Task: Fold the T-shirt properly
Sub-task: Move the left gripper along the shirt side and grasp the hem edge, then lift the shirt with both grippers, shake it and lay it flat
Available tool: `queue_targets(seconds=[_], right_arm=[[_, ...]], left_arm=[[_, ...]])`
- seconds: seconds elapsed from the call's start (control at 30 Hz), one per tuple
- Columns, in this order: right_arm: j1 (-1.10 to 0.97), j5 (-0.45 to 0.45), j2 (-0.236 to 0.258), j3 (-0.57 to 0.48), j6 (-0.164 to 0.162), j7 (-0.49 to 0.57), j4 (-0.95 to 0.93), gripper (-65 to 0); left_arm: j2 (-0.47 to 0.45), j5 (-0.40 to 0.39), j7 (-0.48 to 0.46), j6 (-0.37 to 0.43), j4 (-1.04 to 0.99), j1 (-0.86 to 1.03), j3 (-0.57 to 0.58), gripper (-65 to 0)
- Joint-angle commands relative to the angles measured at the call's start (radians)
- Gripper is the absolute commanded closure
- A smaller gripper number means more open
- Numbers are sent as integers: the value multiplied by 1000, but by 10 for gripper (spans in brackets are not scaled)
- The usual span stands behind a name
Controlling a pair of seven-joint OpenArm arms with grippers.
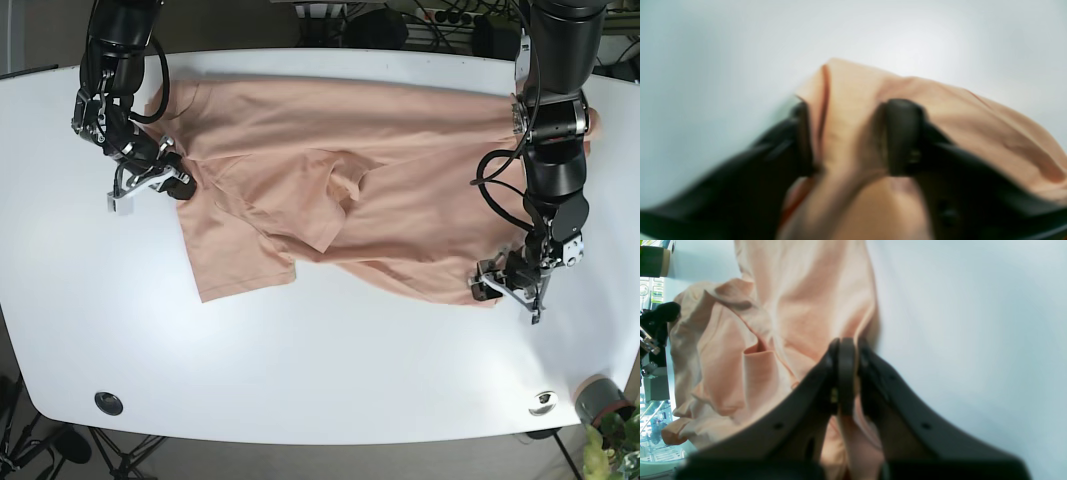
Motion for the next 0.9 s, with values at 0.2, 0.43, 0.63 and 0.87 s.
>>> queue_targets(seconds=[0.2,0.43,0.63,0.87], right_arm=[[16,18,11,3,12,12,22,0],[13,19,-8,3,12,9,31,0],[5,14,-14,3,12,7,114,0],[83,11,14,2,12,7,116,0]], left_arm=[[-43,0,-20,44,19,29,-3,-8],[-46,2,33,9,172,104,-86,-3],[-44,2,131,6,355,187,-170,-3],[-38,3,204,9,560,243,-199,-3]])
